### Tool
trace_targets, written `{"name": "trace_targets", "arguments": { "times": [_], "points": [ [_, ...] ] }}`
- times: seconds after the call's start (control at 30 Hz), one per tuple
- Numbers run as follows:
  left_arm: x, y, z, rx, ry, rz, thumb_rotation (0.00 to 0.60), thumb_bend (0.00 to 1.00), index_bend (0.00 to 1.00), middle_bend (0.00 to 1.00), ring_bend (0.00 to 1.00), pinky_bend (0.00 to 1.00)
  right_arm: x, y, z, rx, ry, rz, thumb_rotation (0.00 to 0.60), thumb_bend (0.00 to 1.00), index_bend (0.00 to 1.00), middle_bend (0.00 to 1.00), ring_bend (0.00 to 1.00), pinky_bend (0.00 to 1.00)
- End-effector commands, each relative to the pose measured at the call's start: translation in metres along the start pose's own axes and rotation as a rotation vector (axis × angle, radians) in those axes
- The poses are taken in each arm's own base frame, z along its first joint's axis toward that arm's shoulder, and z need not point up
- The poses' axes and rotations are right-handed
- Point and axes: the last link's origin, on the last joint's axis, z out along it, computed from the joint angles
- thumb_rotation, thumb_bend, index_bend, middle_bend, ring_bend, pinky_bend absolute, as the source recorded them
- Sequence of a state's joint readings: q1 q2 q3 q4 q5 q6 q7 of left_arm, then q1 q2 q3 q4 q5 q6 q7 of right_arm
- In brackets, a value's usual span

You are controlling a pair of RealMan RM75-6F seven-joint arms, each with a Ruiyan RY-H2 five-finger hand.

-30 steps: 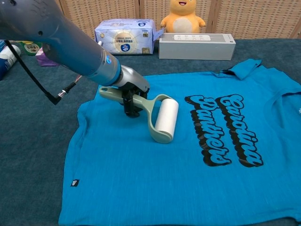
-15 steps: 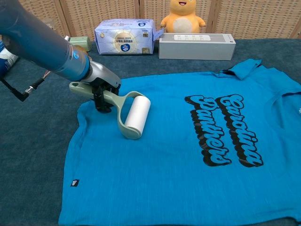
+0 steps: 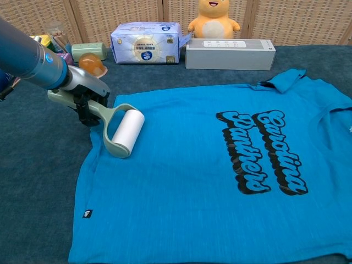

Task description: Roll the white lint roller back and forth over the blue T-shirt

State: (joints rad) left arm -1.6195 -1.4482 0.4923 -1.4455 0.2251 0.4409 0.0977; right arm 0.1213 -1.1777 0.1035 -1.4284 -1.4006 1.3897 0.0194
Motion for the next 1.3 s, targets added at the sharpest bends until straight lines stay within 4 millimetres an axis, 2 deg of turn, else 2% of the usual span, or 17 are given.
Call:
{"name": "trace_targets", "arguments": {
  "times": [0.03,0.17,0.37,0.7,0.93,1.13,1.3],
  "points": [
    [-0.001,-0.009,-0.003,0.009,0.003,-0.010,0.600,0.98,0.90,1.00,0.91,1.00,0.000,0.000,0.000,0.000,-0.001,0.000,0.600,0.00,0.01,0.00,0.00,0.00],
    [-0.002,-0.017,-0.002,0.017,0.006,-0.027,0.600,0.98,0.90,1.00,0.91,1.00,-0.001,-0.001,0.000,0.001,-0.001,-0.001,0.600,0.00,0.01,0.00,0.00,0.00],
    [-0.002,-0.012,0.002,-0.002,0.000,-0.030,0.600,0.97,0.90,1.00,0.91,1.00,0.000,-0.001,0.000,0.001,0.000,-0.001,0.600,0.00,0.01,0.00,0.00,0.00],
    [0.005,0.027,0.009,-0.063,0.003,0.014,0.600,0.97,0.90,1.00,0.91,1.00,0.003,0.001,0.000,-0.003,0.007,0.008,0.600,0.00,0.01,0.00,0.00,0.00],
    [0.011,0.065,0.014,-0.090,0.009,0.072,0.600,0.97,0.90,1.00,0.91,1.00,0.005,0.001,0.000,-0.003,0.012,0.017,0.600,0.00,0.01,0.00,0.00,0.00],
    [0.008,0.094,0.017,-0.120,0.011,0.101,0.600,0.97,0.90,1.00,0.91,1.00,0.008,0.004,0.000,-0.009,0.021,0.024,0.600,0.00,0.01,0.00,0.00,0.00],
    [0.007,0.107,0.019,-0.134,0.018,0.103,0.600,0.97,0.90,1.00,0.91,1.00,0.009,0.004,0.000,-0.008,0.020,0.029,0.600,0.00,0.01,0.00,0.00,0.00]
  ]
}}
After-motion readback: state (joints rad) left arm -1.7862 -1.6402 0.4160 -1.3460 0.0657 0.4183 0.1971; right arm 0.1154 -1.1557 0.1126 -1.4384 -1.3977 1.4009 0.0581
